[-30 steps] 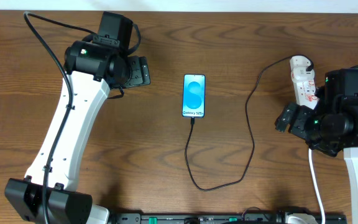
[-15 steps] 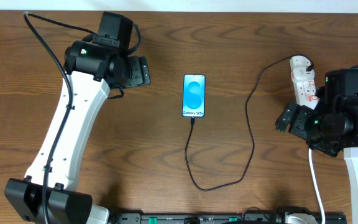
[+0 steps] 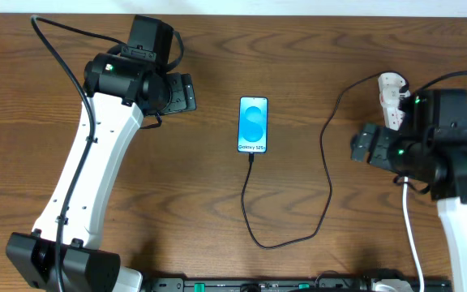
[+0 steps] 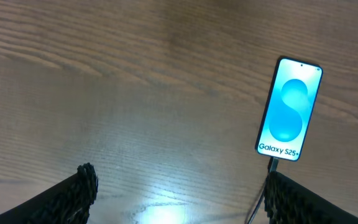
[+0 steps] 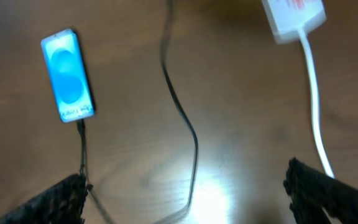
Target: Plug charger to phone and switch on socket
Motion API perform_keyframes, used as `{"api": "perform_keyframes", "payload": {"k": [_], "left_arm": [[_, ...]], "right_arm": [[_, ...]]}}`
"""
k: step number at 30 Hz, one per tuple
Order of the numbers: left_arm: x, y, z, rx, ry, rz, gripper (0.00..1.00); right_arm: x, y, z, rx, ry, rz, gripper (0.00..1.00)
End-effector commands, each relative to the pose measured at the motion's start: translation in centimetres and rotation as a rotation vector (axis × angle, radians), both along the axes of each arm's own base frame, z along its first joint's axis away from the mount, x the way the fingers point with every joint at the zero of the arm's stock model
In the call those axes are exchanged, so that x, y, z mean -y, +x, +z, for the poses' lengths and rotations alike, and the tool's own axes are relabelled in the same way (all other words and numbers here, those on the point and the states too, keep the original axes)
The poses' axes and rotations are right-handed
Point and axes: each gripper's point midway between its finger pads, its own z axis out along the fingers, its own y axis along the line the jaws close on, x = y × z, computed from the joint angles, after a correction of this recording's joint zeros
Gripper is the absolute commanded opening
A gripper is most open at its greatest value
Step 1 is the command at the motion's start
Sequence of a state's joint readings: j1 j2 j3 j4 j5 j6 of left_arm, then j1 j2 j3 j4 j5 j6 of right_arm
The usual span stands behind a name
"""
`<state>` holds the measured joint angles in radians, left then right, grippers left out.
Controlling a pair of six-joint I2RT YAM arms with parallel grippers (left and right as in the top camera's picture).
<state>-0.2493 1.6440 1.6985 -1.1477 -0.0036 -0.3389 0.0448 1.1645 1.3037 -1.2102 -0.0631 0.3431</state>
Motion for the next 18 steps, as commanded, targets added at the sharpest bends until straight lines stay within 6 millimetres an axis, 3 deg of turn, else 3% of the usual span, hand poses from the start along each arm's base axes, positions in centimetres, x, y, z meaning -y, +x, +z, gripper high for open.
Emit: {"api": "perform_keyframes", "payload": {"k": [1,18], "left_arm": [[-0.43,-0.07,0.47,0.014,0.013,-0.002,0.88],[-0.42,-0.07,0.46,0.013,0.013,-0.002,0.88]], "right_arm": [[-0.67,-0.27,0.42,0.124,-0.055,0.117,0.99],[-0.52,-0.68,1.06,0.863,-0.208,0.210,0.99]]}}
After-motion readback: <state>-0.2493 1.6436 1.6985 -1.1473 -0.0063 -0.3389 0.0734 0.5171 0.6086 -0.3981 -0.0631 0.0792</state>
